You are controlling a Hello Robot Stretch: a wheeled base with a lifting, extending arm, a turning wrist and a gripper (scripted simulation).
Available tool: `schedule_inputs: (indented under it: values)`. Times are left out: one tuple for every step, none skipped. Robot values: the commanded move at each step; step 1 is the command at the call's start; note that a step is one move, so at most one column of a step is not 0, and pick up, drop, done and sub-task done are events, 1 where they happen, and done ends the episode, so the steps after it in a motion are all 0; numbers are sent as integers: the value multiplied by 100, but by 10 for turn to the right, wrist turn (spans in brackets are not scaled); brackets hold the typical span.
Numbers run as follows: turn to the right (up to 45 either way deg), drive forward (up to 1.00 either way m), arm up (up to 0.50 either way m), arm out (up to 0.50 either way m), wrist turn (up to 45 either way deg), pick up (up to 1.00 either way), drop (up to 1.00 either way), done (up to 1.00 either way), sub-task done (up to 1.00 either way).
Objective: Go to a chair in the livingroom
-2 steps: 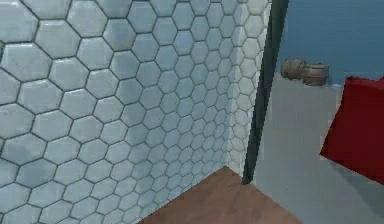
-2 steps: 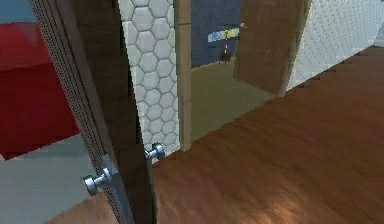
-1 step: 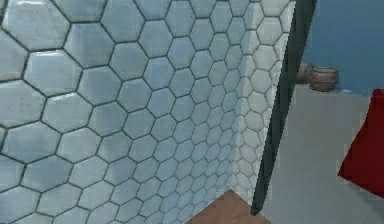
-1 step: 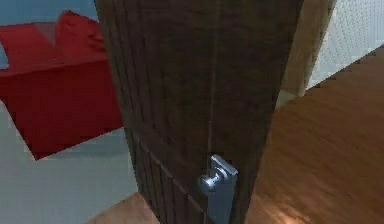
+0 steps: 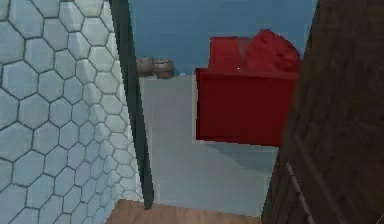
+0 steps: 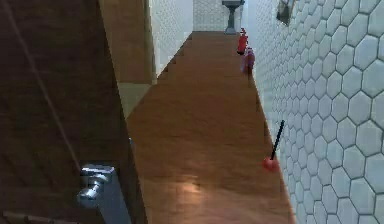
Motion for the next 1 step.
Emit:
schedule_inputs:
  values:
    - [0, 100, 0, 0, 0, 0, 0, 0, 0]
